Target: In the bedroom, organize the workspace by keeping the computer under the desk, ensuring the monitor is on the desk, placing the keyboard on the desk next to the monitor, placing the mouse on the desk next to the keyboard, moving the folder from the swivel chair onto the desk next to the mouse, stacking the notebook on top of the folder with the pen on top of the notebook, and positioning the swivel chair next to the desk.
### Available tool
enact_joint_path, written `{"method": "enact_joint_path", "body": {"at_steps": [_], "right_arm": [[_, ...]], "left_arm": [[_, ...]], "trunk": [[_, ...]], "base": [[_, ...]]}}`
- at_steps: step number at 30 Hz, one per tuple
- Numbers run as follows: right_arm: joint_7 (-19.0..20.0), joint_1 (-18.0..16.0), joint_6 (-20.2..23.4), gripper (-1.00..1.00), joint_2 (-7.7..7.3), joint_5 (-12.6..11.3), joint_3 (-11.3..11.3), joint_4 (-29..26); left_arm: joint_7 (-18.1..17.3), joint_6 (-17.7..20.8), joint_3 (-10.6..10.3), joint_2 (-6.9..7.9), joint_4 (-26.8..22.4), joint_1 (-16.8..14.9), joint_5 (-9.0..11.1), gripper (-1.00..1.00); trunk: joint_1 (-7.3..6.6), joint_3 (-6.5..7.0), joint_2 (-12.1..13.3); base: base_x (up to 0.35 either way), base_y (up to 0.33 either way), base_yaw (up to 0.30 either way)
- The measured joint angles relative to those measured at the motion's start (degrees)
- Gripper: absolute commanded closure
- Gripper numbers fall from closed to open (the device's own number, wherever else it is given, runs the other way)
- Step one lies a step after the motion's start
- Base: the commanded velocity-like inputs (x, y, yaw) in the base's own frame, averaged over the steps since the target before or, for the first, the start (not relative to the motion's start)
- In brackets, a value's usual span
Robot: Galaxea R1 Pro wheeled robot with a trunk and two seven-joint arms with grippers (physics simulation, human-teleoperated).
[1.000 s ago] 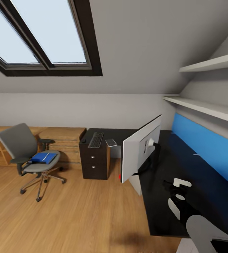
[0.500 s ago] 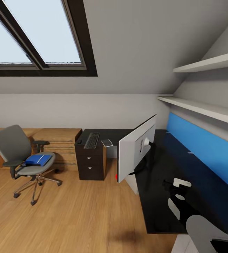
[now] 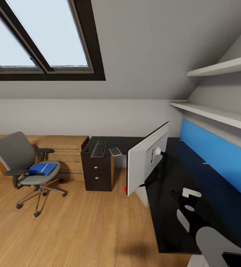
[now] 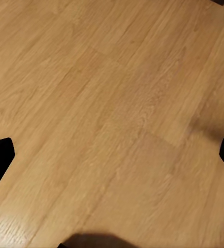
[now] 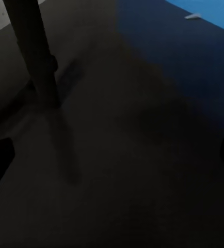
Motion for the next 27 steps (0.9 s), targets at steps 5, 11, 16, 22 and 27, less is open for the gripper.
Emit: {"method": "enact_joint_path", "body": {"at_steps": [5,11,16,22,27], "right_arm": [[0.0,0.0,0.0,-1.0,0.01,0.0,0.0,0.0],[0.0,0.0,0.0,-1.0,0.0,0.4,0.0,0.0],[0.0,0.0,0.0,-1.0,-0.01,0.6,0.0,0.0],[0.0,0.1,-0.1,-1.0,0.04,1.2,0.0,0.0],[0.0,0.2,-0.2,-1.0,1.22,4.7,0.8,0.0]], "left_arm": [[0.0,0.0,0.0,0.0,0.1,0.0,0.0,-1.0],[0.0,0.0,0.0,0.0,0.1,0.0,0.0,-1.0],[0.1,0.0,0.0,0.0,0.2,0.0,0.0,-1.0],[0.1,0.0,0.0,0.0,0.2,0.0,0.0,-1.0],[0.1,0.0,0.1,0.0,0.3,0.0,0.0,-1.0]], "trunk": [[0.0,0.0,0.0],[0.0,0.0,0.0],[0.0,0.0,0.0],[0.0,0.0,0.0],[0.0,0.0,0.0]], "base": [[0.002,0.0,0.024],[0.0,0.0,0.004],[0.0,0.0,0.0],[0.0,0.0,0.0],[0.0,0.0,0.0]]}}
